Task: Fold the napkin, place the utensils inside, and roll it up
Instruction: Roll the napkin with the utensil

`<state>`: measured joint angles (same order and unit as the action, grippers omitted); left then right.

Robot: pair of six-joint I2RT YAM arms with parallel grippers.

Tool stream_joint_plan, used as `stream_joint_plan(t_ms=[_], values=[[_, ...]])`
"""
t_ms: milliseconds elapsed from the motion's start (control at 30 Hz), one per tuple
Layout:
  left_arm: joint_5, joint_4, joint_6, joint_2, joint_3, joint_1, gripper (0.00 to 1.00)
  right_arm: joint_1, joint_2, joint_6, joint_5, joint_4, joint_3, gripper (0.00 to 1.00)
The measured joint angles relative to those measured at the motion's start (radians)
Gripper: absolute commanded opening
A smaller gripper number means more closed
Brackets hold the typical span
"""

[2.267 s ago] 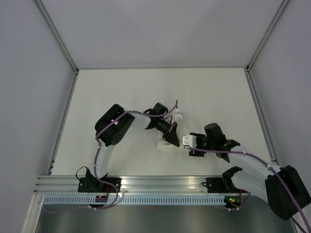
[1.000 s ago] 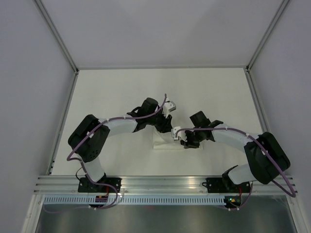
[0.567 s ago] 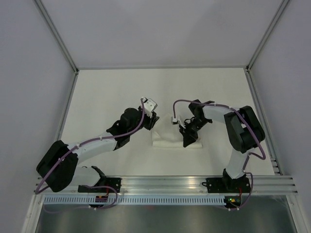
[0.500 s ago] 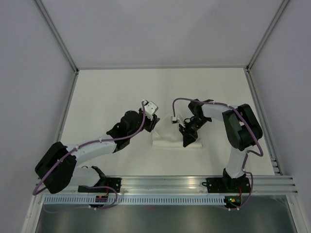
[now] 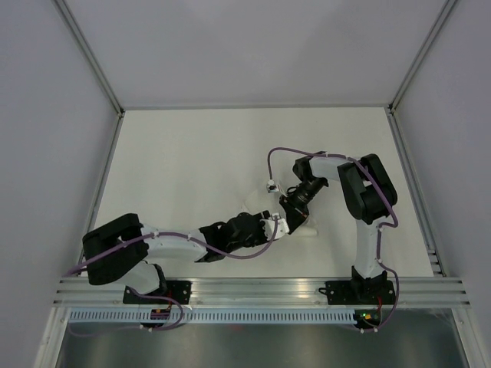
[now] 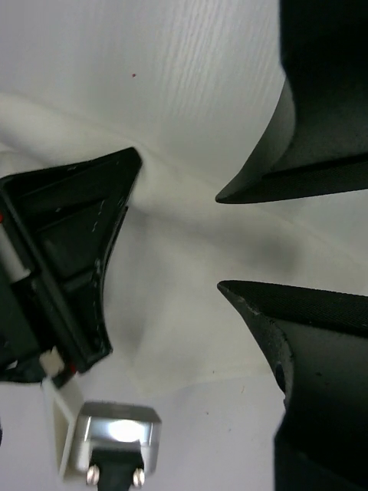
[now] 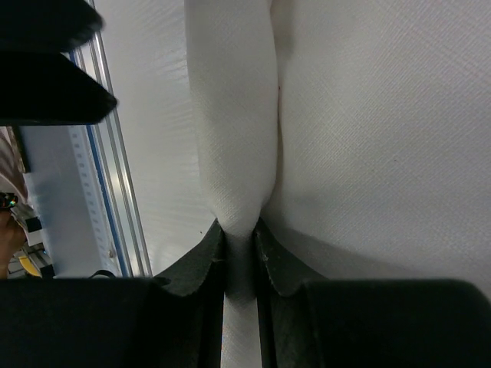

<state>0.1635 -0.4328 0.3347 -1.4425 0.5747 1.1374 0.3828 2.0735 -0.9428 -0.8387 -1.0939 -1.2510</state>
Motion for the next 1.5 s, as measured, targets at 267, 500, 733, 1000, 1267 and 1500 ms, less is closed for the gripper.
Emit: stream_joint_plan(t_ms=[267,500,733,1000,1267,1500], values=[[0.039,-0.05,0.127,-0.178,0.003,0.08,0.63,-0.002,0.021,0.024,-0.009,-0.017,-0.01,0.09],[0.075,-0.16,0.19,-0.27,0.03,0.08,0.66,-0.005,0.035,0.034,-0.021,-0.029,-0.014,0.08],[0.063,-0.177,0.206,-0.325,0.074,0.077,0.42,-0.007,0.04,0.036,-0.026,-0.032,-0.016,0.08],[-0.007,-0.128,0.21,-0.33,0.094,0.07,0.02,-0.016,0.039,0.038,-0.015,-0.037,-0.017,0.25],[-0.126,-0.073,0.17,-0.329,0.143,0.022,0.02,-0.019,-0.031,0.061,0.006,-0.054,0.003,0.65],[-0.274,-0.007,0.078,-0.334,0.19,-0.059,0.02,-0.054,-0.13,0.1,0.077,0.087,0.009,0.7]])
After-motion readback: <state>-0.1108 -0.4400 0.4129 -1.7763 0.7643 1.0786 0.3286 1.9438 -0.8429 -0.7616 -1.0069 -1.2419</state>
